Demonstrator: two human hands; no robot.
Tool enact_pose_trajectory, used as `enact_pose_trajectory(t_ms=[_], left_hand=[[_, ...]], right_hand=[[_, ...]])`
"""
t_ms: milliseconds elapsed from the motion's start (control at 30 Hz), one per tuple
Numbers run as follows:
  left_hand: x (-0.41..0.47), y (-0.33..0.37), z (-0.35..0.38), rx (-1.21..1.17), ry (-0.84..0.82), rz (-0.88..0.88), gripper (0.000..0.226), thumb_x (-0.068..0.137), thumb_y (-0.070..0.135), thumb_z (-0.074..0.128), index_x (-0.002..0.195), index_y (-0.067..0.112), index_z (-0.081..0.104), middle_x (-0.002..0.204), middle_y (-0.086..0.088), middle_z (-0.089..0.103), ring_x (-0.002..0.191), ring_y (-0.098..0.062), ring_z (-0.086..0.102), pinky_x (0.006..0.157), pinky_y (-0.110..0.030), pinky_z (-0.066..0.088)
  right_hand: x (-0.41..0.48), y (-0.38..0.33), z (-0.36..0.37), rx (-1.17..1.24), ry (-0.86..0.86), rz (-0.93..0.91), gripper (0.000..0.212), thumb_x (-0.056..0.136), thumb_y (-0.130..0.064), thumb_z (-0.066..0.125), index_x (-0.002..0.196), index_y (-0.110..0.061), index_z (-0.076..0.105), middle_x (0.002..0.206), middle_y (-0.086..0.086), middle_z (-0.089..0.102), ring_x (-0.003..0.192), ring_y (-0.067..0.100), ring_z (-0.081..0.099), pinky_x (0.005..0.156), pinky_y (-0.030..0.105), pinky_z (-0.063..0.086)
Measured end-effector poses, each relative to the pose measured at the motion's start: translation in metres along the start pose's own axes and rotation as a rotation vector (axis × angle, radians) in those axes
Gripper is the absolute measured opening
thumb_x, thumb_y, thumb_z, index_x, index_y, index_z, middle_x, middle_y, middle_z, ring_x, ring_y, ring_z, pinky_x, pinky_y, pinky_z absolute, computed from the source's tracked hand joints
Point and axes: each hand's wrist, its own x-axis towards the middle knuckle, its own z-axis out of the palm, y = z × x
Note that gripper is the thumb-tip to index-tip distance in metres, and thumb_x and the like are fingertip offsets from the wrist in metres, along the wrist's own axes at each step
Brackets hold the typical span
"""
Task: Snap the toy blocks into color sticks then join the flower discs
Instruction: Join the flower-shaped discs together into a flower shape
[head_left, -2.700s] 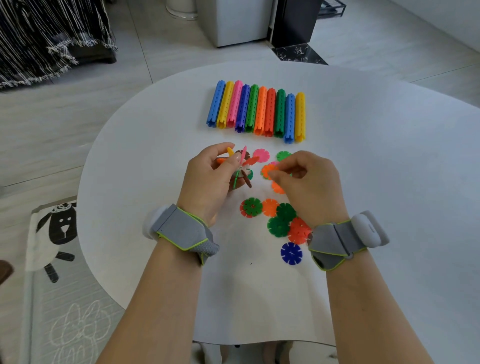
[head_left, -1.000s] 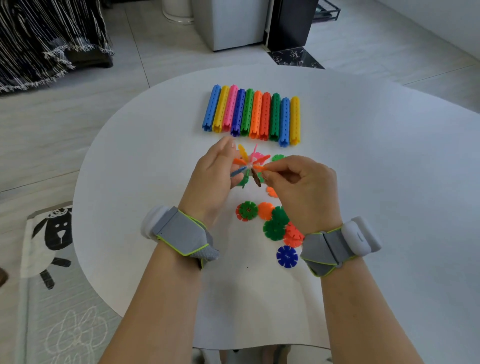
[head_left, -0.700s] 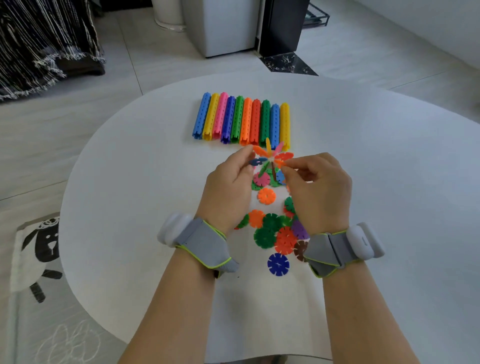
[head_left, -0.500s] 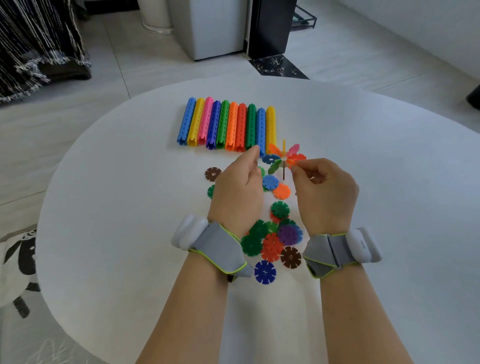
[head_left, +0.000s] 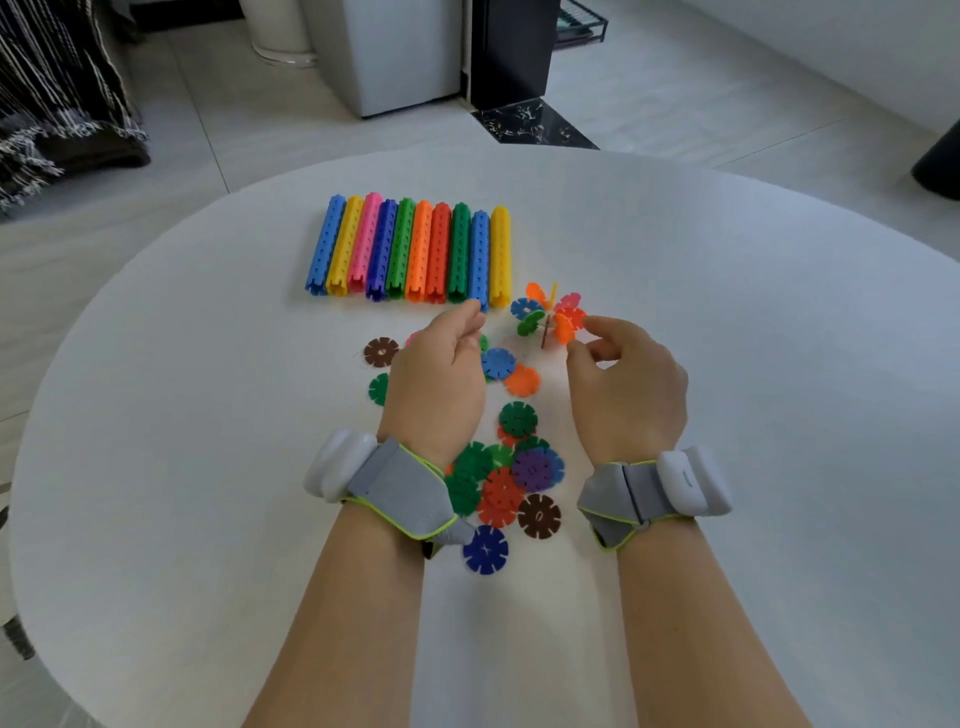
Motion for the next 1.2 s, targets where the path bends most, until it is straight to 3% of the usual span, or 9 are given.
enact_pose_trajectory(t_ms=[133, 267, 367, 533, 800, 933, 1200], left_hand=[[-0.004, -0.001, -0.005, 0.04, 0.004, 0.011, 0.04, 0.097, 0.007, 0.039, 0.134, 0.015, 0.05, 0.132, 0.0, 0.056, 0.123, -0.013, 0.05, 0.106, -0.039, 0.04], [-0.011, -0.001, -0.014, 0.173, 0.006, 0.045, 0.035, 0.095, 0.007, 0.045, 0.127, 0.016, 0.057, 0.125, 0.0, 0.06, 0.115, -0.012, 0.055, 0.104, -0.034, 0.042], [-0.019, -0.002, -0.023, 0.286, -0.021, 0.075, 0.032, 0.093, 0.012, 0.051, 0.124, 0.019, 0.059, 0.123, 0.001, 0.058, 0.107, -0.012, 0.055, 0.1, -0.031, 0.043], [-0.034, -0.004, -0.025, 0.499, -0.088, 0.133, 0.041, 0.086, 0.026, 0.063, 0.126, 0.022, 0.056, 0.129, 0.001, 0.047, 0.124, -0.018, 0.037, 0.102, -0.02, 0.026], [-0.059, -0.009, -0.032, 0.827, -0.219, 0.09, 0.048, 0.082, 0.046, 0.063, 0.127, 0.038, 0.049, 0.129, 0.004, 0.04, 0.123, -0.022, 0.029, 0.098, -0.033, 0.026], [-0.06, -0.013, -0.035, 0.9, -0.251, 0.086, 0.057, 0.078, 0.051, 0.065, 0.13, 0.038, 0.046, 0.128, 0.002, 0.041, 0.122, -0.023, 0.032, 0.097, -0.034, 0.026], [-0.048, -0.024, -0.037, 0.849, -0.152, 0.126, 0.041, 0.086, 0.041, 0.059, 0.125, 0.034, 0.052, 0.121, -0.002, 0.047, 0.116, -0.025, 0.037, 0.093, -0.033, 0.031]], right_hand=[[-0.011, -0.001, -0.004, -0.008, -0.075, -0.081, 0.017, 0.089, -0.03, 0.054, 0.099, -0.032, 0.068, 0.09, -0.013, 0.067, 0.091, 0.009, 0.06, 0.071, 0.024, 0.041], [-0.022, 0.003, -0.007, -0.099, -0.285, -0.142, 0.02, 0.087, -0.029, 0.056, 0.104, -0.033, 0.068, 0.1, -0.011, 0.068, 0.097, 0.012, 0.06, 0.082, 0.031, 0.049], [-0.028, 0.008, -0.015, -0.125, -0.381, -0.184, 0.019, 0.087, -0.032, 0.06, 0.105, -0.032, 0.067, 0.096, -0.012, 0.066, 0.093, 0.011, 0.058, 0.081, 0.03, 0.048], [-0.04, 0.017, -0.023, -0.16, -0.448, -0.277, 0.019, 0.084, -0.035, 0.065, 0.103, -0.031, 0.068, 0.094, -0.009, 0.064, 0.082, 0.012, 0.056, 0.075, 0.028, 0.046], [-0.05, 0.022, -0.034, -0.202, -0.555, -0.388, 0.032, 0.082, -0.035, 0.07, 0.113, -0.03, 0.064, 0.103, -0.007, 0.051, 0.089, 0.01, 0.051, 0.076, 0.021, 0.035], [-0.05, 0.022, -0.032, -0.222, -0.543, -0.399, 0.03, 0.082, -0.03, 0.07, 0.112, -0.027, 0.064, 0.103, -0.004, 0.052, 0.089, 0.012, 0.051, 0.075, 0.022, 0.036], [-0.041, 0.013, -0.012, -0.165, -0.389, -0.331, 0.024, 0.088, -0.026, 0.063, 0.111, -0.025, 0.063, 0.094, -0.006, 0.06, 0.09, 0.017, 0.057, 0.083, 0.033, 0.049]])
